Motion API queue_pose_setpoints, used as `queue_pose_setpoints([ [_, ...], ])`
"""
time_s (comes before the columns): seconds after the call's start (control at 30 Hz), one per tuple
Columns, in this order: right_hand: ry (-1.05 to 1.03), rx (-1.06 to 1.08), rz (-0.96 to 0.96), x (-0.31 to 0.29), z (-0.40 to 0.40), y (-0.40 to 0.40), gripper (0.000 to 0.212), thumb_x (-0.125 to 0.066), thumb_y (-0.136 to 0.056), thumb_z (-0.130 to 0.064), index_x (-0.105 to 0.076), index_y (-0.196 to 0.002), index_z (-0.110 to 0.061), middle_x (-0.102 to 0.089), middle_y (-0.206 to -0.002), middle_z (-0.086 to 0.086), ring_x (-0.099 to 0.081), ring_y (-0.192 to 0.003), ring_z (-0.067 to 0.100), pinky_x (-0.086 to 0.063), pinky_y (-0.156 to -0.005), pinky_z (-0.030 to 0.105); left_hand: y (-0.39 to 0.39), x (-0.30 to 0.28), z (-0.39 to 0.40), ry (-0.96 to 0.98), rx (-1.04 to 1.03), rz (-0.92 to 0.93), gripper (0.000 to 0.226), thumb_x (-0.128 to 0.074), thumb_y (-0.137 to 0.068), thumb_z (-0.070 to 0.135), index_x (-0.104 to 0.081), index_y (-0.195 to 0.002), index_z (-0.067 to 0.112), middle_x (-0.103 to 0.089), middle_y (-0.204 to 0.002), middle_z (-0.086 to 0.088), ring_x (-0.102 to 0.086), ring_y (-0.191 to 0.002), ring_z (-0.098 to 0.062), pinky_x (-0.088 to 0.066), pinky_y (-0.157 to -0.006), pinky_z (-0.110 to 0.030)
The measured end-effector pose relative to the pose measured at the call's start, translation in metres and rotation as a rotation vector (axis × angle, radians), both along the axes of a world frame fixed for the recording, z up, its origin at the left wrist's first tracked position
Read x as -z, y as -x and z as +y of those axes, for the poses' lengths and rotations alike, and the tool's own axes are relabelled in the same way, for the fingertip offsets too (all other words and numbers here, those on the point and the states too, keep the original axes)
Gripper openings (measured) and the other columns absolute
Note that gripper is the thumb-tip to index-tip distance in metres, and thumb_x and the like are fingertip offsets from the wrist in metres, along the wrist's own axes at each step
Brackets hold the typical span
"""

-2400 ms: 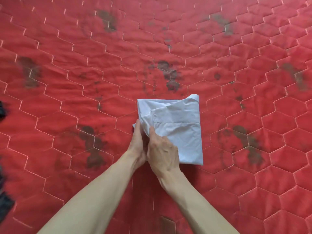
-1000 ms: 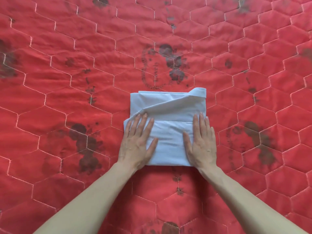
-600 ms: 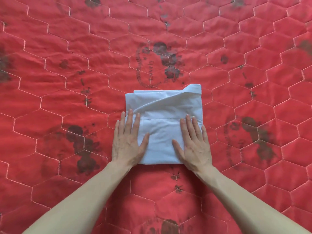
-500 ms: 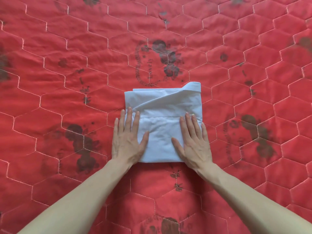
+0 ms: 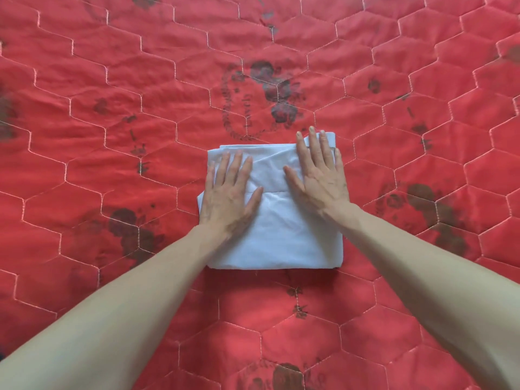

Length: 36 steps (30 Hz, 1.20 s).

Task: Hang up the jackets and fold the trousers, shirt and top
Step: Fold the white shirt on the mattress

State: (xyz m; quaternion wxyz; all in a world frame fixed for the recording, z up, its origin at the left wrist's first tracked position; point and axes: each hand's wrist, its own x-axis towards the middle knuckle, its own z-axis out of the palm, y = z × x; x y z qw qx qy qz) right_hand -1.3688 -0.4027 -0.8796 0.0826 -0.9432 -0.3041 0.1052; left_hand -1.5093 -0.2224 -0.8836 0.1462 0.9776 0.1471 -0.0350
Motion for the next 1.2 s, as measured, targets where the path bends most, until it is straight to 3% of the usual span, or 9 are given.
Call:
queue_pose_setpoints([
  [0.1, -0.23, 0.116, 0.086, -0.013, -0.011, 0.016, 0.071, -0.045, -0.108, -0.044, -0.012, -0.167, -0.023, -0.003, -0.175, 0.005, -0.001, -0.162, 0.023, -0.011, -0.13, 0.044, 0.012, -0.017, -0.013, -0.043, -0.318, -0.068, 0.067, -0.048, -0.103, 0.05, -0.033, -0.16, 0.018, -0.035, -0.162, -0.011, -0.031, -0.148, -0.033, -0.021, -0.122, -0.048],
  [0.23, -0.623, 0.497, 0.198, -0.029, -0.035, 0.049, 0.064, -0.066, -0.098, -0.02, -0.04, -0.156, -0.018, -0.044, -0.154, 0.004, -0.05, -0.136, 0.021, -0.039, -0.117, 0.038, 0.02, -0.041, -0.025, 0.238, -0.87, 0.108, 0.068, -0.064, -0.092, 0.056, -0.042, -0.14, 0.014, -0.041, -0.139, -0.014, -0.043, -0.13, -0.041, -0.037, -0.104, -0.052],
  [0.43, -0.662, 0.855, 0.682, -0.047, -0.051, 0.043, 0.045, -0.077, -0.082, -0.037, -0.065, -0.122, -0.02, -0.075, -0.101, -0.001, -0.071, -0.083, 0.008, -0.055, -0.072, 0.027, 0.005, -0.052, -0.019, 0.601, -0.991, 0.234, 0.079, -0.073, -0.083, 0.058, -0.048, -0.135, 0.004, -0.057, -0.137, -0.014, -0.059, -0.125, -0.038, -0.048, -0.095, -0.041],
  [0.53, -0.731, 0.773, 0.962, -0.051, -0.051, 0.033, 0.025, -0.077, -0.09, -0.032, -0.076, -0.107, -0.014, -0.08, -0.104, 0.005, -0.074, -0.087, 0.014, -0.061, -0.075, 0.032, 0.006, -0.054, -0.01, 0.978, -1.009, 0.147, 0.038, -0.081, -0.082, 0.04, -0.075, -0.101, 0.008, -0.078, -0.104, -0.008, -0.078, -0.09, -0.024, -0.064, -0.078, -0.037],
  [0.63, -0.713, 0.665, 0.975, -0.055, -0.057, 0.03, 0.018, -0.071, -0.097, -0.036, -0.076, -0.102, -0.019, -0.08, -0.093, -0.006, -0.074, -0.077, 0.008, -0.055, -0.058, 0.021, 0.018, -0.063, -0.008, 1.234, -0.958, 0.132, 0.018, -0.083, -0.087, 0.025, -0.076, -0.093, 0.009, -0.081, -0.087, -0.006, -0.078, -0.067, -0.014, -0.057, -0.051, -0.023],
  [0.7, -0.72, 0.634, 0.95, -0.062, -0.063, 0.032, 0.022, -0.068, -0.099, -0.037, -0.075, -0.104, -0.018, -0.08, -0.095, -0.005, -0.073, -0.077, 0.008, -0.053, -0.056, 0.021, 0.03, -0.075, -0.006, 1.331, -0.941, 0.113, 0.021, -0.08, -0.092, 0.025, -0.076, -0.103, 0.007, -0.081, -0.088, -0.007, -0.079, -0.072, -0.018, -0.059, -0.054, -0.026],
  [0.83, -0.772, 0.626, 0.929, -0.102, -0.066, 0.045, 0.042, -0.072, -0.094, -0.04, -0.07, -0.109, 0.0, -0.077, -0.112, 0.013, -0.068, -0.094, 0.024, -0.057, -0.086, 0.047, 0.058, -0.116, -0.007, 1.551, -0.958, 0.182, 0.028, -0.076, -0.095, 0.026, -0.075, -0.112, 0.004, -0.079, -0.105, -0.017, -0.079, -0.083, -0.028, -0.063, -0.062, -0.036],
  [1.0, -0.777, 0.565, 0.993, -0.217, -0.081, 0.066, 0.055, -0.075, -0.079, -0.052, -0.071, -0.108, -0.005, -0.076, -0.109, 0.008, -0.071, -0.097, 0.026, -0.056, -0.096, 0.058, 0.093, -0.216, -0.017, 1.656, -0.897, 0.127, 0.025, -0.075, -0.093, 0.036, -0.083, -0.104, 0.014, -0.078, -0.113, -0.016, -0.079, -0.094, -0.028, -0.065, -0.073, -0.038],
  [1.2, -0.816, 0.404, 1.154, -0.393, -0.108, 0.101, 0.043, -0.077, -0.088, -0.046, -0.072, -0.124, -0.024, -0.075, -0.124, 0.01, -0.071, -0.117, 0.035, -0.06, -0.095, 0.051, 0.141, -0.391, -0.047, 1.733, -0.8, -0.051, 0.042, -0.07, -0.089, 0.044, -0.08, -0.118, 0.015, -0.074, -0.125, -0.018, -0.072, -0.114, -0.035, -0.056, -0.103, -0.048],
])
